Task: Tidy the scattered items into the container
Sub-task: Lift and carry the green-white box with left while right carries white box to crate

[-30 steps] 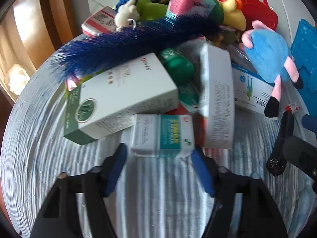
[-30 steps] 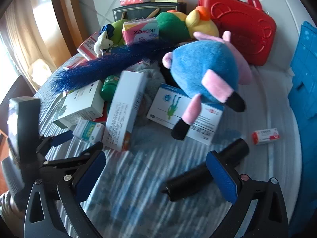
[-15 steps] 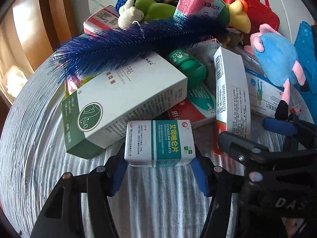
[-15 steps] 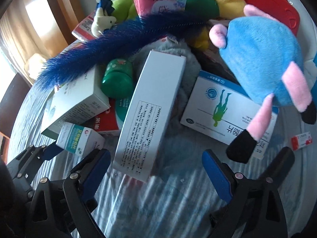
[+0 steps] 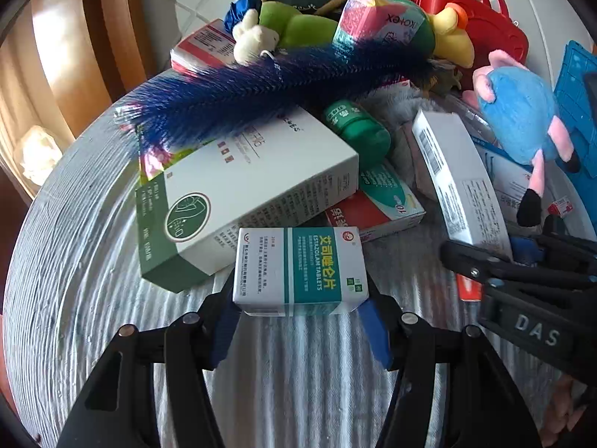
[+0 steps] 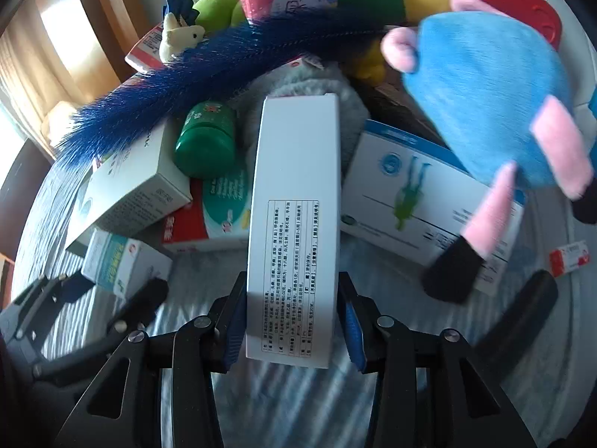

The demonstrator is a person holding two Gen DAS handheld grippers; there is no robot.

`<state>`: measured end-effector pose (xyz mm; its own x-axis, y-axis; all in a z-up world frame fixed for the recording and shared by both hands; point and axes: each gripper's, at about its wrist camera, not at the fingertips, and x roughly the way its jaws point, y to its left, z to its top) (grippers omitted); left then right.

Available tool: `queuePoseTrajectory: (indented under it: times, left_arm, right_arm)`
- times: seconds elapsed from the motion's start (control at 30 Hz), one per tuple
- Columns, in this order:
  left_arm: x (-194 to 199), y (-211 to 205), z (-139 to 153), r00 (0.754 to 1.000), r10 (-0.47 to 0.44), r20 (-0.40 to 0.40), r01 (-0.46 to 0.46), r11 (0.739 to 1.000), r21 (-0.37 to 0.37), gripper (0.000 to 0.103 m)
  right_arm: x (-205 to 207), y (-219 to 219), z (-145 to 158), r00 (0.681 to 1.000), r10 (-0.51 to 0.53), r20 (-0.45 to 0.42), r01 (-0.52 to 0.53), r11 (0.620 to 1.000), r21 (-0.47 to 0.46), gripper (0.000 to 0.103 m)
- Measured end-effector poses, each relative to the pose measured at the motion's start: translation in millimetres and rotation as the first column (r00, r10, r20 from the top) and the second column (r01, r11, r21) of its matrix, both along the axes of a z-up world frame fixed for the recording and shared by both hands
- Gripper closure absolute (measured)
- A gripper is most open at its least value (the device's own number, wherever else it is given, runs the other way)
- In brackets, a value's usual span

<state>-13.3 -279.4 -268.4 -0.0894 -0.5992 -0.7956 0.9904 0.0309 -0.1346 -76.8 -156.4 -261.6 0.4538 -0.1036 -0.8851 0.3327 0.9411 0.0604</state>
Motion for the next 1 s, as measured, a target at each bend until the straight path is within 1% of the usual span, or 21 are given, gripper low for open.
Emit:
queuePoseTrajectory:
  times: [0.13,0.27,0.43,0.53,0.7,0.8,0.9,1.0]
  left_arm:
    - [-5,11,14,1.000,0.019,0.014,-0.019,1.000,-0.021,0.045]
    - [-19,26,39,0.999,0.032,0.028,-0.030,0.998,-0.058,0.045]
    - [-28,46,73,0.997,0.060,0.043,-0.055,0.993,-0.100,0.045]
    - [-36,58,94,0.995,0.085,0.052,-0.078,0.989,-0.127,0.045]
    - [-48,84,133,0.988,0.139,0.060,-0.126,0.975,-0.184,0.045]
    - [-58,99,159,0.984,0.169,0.061,-0.151,0.963,-0.225,0.045]
    - [-69,114,184,0.983,0.174,0.062,-0.151,0.952,-0.266,0.045]
    - [-81,126,210,0.985,0.160,0.070,-0.131,0.942,-0.308,0.045]
  right_arm:
    - [-26,-1,15,1.000,0.017,0.022,-0.017,1.000,-0.002,0.060]
    - [-51,-3,38,0.997,0.039,0.062,-0.038,0.999,-0.017,0.063]
    - [-83,-3,67,0.991,0.075,0.111,-0.074,0.997,-0.017,0.063]
    - [-110,-3,86,0.984,0.100,0.145,-0.098,0.995,-0.018,0.063]
    - [-128,-6,124,0.964,0.149,0.219,-0.142,0.989,-0.050,0.063]
    - [-141,-6,150,0.945,0.187,0.269,-0.170,0.982,-0.083,0.063]
    - [-159,-8,177,0.925,0.207,0.320,-0.183,0.978,-0.106,0.063]
    - [-178,-11,205,0.907,0.203,0.369,-0.171,0.978,-0.120,0.063]
